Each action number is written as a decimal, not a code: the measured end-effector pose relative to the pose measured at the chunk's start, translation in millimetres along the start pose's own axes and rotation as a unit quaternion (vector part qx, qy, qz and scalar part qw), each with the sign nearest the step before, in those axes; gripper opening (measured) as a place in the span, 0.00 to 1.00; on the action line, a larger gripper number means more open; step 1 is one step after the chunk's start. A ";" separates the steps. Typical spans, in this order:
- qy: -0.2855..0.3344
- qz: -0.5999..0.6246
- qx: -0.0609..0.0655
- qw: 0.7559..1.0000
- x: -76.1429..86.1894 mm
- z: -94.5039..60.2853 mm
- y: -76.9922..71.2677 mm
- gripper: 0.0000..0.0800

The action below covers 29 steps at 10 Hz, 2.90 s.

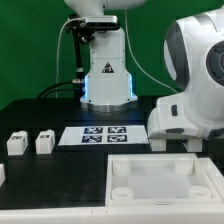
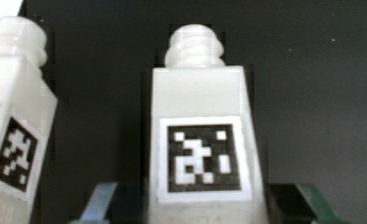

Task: Assemble one leg

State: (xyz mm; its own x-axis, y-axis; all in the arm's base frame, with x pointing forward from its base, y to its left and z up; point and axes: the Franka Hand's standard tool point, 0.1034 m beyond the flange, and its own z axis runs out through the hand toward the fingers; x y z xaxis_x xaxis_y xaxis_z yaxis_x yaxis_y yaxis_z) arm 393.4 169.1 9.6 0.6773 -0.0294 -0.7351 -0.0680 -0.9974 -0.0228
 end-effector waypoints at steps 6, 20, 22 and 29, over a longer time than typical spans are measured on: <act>0.057 -0.041 0.011 0.997 -9.0 -63.6 6.8 0.36; 0.680 -0.083 0.054 0.727 -0.1 -264.8 14.7 0.36; 0.682 -0.086 0.038 0.725 12.5 -251.7 29.0 0.36; 0.668 -0.079 0.029 0.739 21.5 -241.0 46.1 0.36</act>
Offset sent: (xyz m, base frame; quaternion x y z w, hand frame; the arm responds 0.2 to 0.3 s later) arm 0.0292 -0.0114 0.0378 0.0030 0.0404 -0.0463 0.9981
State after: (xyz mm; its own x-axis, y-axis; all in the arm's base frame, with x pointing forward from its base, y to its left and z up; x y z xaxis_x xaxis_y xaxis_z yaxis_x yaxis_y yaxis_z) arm 581.4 106.8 156.1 0.7966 0.0107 0.6044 0.0845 -0.9920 -0.0939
